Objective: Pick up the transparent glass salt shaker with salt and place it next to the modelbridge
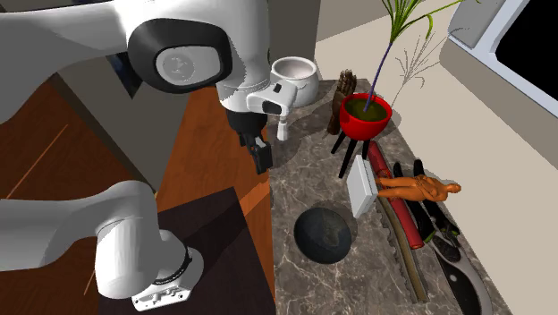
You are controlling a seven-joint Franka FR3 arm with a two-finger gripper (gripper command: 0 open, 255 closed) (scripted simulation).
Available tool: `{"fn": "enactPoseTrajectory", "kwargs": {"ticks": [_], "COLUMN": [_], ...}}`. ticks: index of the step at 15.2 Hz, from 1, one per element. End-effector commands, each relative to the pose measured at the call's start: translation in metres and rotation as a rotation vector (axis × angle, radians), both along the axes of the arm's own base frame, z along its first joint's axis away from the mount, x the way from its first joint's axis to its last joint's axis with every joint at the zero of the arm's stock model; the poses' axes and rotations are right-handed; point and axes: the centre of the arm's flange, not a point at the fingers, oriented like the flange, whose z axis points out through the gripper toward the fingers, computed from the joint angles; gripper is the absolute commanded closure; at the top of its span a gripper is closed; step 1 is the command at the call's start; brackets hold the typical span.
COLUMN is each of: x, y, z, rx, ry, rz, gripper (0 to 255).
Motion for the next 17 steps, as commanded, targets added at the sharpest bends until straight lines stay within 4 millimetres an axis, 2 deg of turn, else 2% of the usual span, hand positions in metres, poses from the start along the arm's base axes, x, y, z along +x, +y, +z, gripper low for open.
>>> {"fn": "enactPoseTrajectory", "kwargs": {"ticks": [1, 17], "x": [0.0, 0.125], "y": [0.0, 0.151], "z": [0.0, -0.086], "rx": [0.0, 0.023], "ry": [0.0, 0.061], "rz": [0.0, 0.023], "gripper": [0, 0]}}
